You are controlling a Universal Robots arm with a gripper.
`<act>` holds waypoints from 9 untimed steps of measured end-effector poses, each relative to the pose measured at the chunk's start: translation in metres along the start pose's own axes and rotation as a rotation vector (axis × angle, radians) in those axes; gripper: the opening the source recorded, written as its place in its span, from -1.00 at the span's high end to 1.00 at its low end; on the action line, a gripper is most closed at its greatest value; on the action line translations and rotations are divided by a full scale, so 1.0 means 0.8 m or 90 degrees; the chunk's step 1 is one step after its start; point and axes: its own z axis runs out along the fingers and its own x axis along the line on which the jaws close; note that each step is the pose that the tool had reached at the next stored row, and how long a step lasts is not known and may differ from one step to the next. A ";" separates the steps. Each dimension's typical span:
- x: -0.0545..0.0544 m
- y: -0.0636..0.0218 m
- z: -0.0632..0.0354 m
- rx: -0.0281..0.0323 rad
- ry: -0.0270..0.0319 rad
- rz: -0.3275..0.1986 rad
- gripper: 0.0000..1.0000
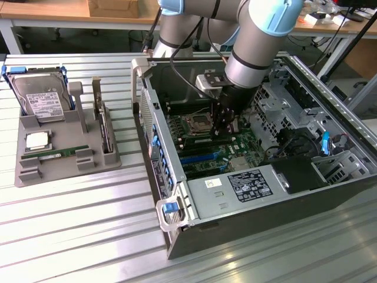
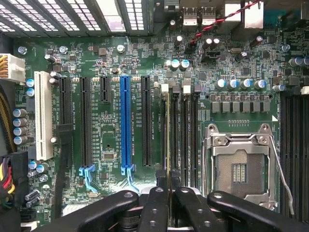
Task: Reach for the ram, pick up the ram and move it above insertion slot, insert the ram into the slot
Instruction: 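Insert the ram into the slot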
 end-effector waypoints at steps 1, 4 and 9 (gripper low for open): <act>0.000 0.000 0.000 0.0000 0.0000 0.000 0.76; 0.000 0.000 0.000 0.0000 0.0000 0.000 0.76; 0.000 -0.003 -0.003 0.0000 -0.0029 -0.002 0.76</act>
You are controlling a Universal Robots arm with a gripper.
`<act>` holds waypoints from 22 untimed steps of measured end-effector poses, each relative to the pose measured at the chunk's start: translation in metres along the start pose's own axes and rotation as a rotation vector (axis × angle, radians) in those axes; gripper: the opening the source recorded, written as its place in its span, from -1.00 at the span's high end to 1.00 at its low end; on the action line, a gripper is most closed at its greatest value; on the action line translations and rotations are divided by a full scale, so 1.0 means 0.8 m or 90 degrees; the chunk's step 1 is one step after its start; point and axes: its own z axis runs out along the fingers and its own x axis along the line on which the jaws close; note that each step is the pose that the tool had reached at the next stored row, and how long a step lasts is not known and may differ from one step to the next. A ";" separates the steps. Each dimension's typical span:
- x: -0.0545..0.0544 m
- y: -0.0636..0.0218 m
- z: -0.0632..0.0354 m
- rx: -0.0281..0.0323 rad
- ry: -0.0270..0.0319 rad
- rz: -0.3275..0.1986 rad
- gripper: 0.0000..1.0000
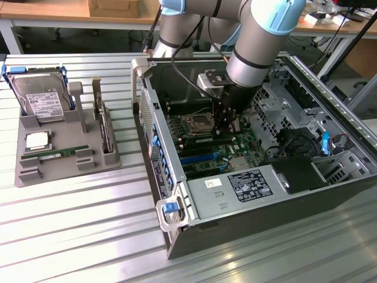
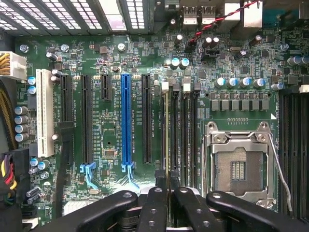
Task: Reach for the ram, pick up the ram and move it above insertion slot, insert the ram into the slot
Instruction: 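Insert the ram into the slot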
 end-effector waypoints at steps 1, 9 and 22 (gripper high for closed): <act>0.000 0.000 0.000 0.0000 -0.0006 0.000 0.76; -0.003 0.001 0.000 -0.0002 0.0001 -0.010 0.76; -0.002 0.004 0.006 -0.0006 0.0001 -0.011 0.76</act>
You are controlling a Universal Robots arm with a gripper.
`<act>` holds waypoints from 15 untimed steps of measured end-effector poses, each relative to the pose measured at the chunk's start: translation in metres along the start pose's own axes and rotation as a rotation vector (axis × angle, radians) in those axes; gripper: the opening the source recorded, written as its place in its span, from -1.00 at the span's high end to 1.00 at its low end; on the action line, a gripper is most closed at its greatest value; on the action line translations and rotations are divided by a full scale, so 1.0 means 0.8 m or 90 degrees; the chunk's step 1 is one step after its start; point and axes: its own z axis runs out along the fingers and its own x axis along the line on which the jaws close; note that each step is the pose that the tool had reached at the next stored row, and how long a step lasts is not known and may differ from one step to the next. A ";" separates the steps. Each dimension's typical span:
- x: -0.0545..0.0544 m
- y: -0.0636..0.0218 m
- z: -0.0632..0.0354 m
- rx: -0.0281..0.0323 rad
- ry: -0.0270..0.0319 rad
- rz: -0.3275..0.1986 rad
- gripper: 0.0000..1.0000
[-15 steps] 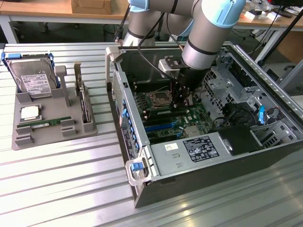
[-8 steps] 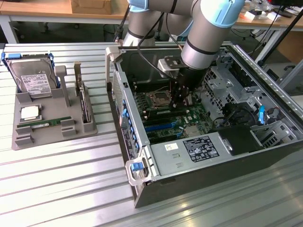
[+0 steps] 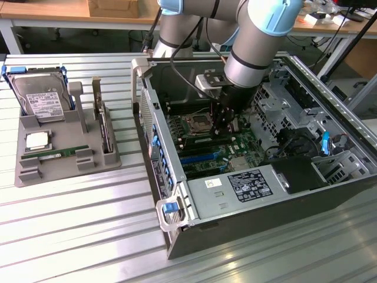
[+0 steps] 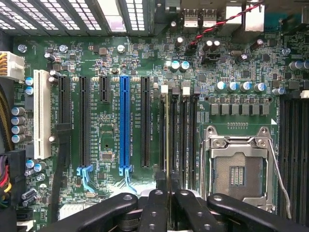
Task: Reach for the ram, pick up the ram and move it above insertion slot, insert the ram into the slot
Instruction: 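Insert the ram into the slot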
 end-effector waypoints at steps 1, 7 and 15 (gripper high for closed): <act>0.000 0.000 -0.001 0.0000 -0.0002 0.000 0.76; 0.000 0.000 -0.006 0.0001 0.0000 0.000 0.76; 0.002 0.000 -0.001 -0.0013 0.0001 0.000 0.76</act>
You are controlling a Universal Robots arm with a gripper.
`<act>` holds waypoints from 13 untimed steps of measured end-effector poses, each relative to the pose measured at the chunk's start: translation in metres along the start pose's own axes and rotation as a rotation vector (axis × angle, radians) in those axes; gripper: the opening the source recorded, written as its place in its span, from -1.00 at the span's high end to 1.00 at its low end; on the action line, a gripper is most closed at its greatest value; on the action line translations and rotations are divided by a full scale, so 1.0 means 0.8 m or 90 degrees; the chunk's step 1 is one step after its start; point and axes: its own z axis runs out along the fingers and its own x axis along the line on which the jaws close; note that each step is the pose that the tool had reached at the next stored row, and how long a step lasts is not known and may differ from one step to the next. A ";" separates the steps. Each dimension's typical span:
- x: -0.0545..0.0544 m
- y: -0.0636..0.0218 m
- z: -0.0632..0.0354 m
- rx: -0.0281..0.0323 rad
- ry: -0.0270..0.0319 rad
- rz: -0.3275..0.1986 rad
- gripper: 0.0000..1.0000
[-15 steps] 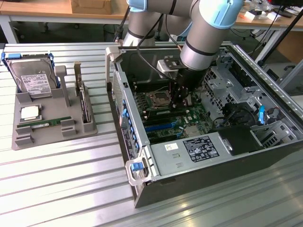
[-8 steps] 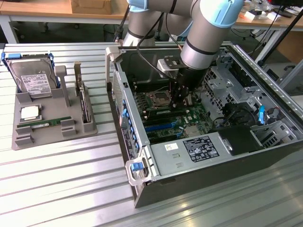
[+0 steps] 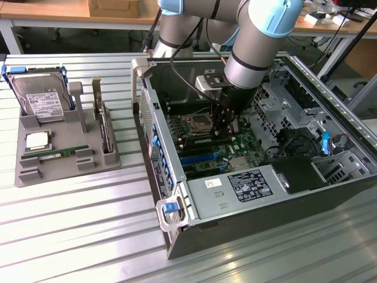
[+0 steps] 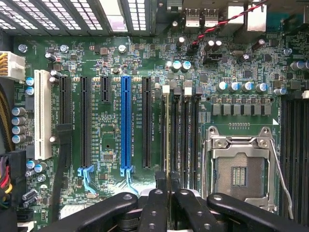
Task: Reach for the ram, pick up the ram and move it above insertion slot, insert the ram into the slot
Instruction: 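Insert the ram into the slot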
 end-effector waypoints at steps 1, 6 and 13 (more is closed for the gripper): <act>0.000 0.000 0.000 0.0000 0.0000 0.000 0.76; 0.000 0.001 0.000 0.0000 -0.0003 0.000 0.76; 0.000 0.002 0.002 -0.0001 -0.0003 0.000 0.76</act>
